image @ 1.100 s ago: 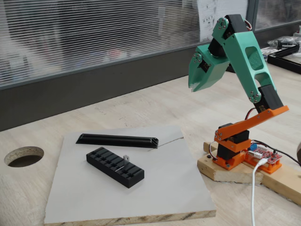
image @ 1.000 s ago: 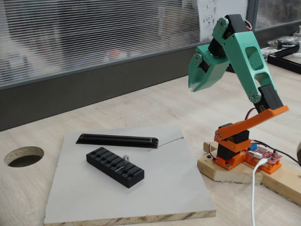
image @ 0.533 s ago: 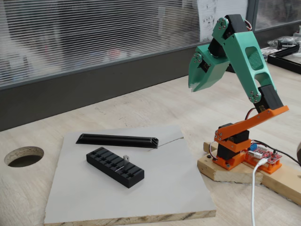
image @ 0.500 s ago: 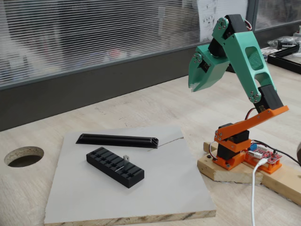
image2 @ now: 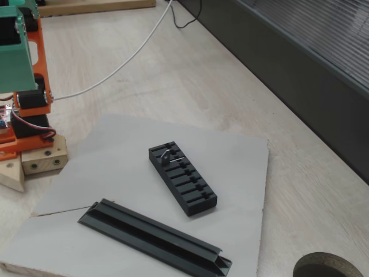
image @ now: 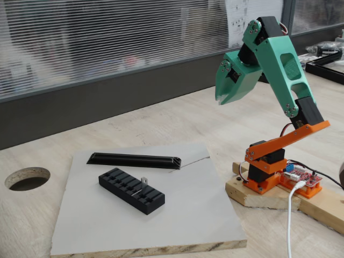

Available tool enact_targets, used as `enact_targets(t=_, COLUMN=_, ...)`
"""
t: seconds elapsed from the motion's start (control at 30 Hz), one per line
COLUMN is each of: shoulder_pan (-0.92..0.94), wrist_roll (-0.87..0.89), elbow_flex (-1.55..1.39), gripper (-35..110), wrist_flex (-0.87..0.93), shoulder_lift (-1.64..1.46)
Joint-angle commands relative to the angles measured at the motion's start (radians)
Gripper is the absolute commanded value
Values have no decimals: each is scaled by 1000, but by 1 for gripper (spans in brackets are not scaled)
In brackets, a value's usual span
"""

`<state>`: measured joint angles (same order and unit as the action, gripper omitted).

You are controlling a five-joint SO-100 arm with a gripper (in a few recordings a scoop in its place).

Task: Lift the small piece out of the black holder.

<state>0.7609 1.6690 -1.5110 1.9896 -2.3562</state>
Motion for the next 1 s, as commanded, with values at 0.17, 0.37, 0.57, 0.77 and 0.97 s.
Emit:
enact_targets(t=0.17, shoulder_pan=23, wrist_roll=-3, elbow_flex=6, gripper=6, wrist_flex=31, shoulder_lift=-83)
enact_targets(t=0.37, shoulder_pan=9, wrist_roll=5, elbow_flex=6, gripper=6, wrist_flex=31, shoulder_lift=-40)
enact_targets(t=0.57, shoulder_pan=-126, wrist_roll=9, elbow_flex=6, gripper=6, wrist_flex=31, shoulder_lift=97)
enact_targets(t=0.77, shoulder_pan=-391, wrist_roll=213, elbow_flex=6, gripper=6, wrist_flex=29, shoulder_lift=166)
enact_targets(t=0.97, shoulder_pan=-551, wrist_roll=430, elbow_flex=6, gripper=6, wrist_flex=26, shoulder_lift=238)
